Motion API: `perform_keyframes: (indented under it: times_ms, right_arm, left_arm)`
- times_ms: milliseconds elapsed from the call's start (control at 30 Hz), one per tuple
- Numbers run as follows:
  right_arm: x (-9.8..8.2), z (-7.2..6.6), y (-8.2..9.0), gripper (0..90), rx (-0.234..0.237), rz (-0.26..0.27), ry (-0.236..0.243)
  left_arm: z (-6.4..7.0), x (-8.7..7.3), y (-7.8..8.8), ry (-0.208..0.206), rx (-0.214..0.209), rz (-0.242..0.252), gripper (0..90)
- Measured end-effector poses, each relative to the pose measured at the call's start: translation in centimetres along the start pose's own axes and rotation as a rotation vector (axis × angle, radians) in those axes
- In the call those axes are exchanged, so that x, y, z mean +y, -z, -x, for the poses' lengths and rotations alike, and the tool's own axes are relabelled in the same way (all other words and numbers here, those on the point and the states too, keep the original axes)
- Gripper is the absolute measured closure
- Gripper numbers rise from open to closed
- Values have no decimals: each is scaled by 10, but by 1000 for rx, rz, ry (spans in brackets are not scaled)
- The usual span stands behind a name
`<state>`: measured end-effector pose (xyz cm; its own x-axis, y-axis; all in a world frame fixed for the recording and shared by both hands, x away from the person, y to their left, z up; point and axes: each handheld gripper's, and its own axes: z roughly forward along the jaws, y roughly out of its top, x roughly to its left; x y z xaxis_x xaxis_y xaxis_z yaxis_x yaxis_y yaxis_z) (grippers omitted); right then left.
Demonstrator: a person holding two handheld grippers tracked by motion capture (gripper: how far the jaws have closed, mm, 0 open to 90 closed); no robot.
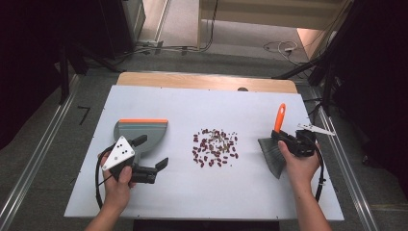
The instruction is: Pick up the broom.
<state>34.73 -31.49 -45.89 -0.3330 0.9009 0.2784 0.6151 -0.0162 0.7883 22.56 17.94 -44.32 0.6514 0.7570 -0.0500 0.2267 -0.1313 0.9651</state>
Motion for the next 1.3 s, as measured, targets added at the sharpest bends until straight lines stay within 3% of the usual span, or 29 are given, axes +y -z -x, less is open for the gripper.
perform_keyframes:
  times_ms: [200,433,800,1300]
  right_arm:
    - [-2,0,12,684,23,121,0]
    - [0,-3,21,686,36,203,16]
    - [5,-11,30,686,89,263,35]
    - [11,-44,33,686,167,288,82]
  left_arm:
    - [6,6,-8,-19,-12,-6,0]
    - [11,10,-17,-20,-25,-2,0]
    - [18,17,-35,-8,-47,12,0]
    - [20,23,-60,4,-74,14,0]
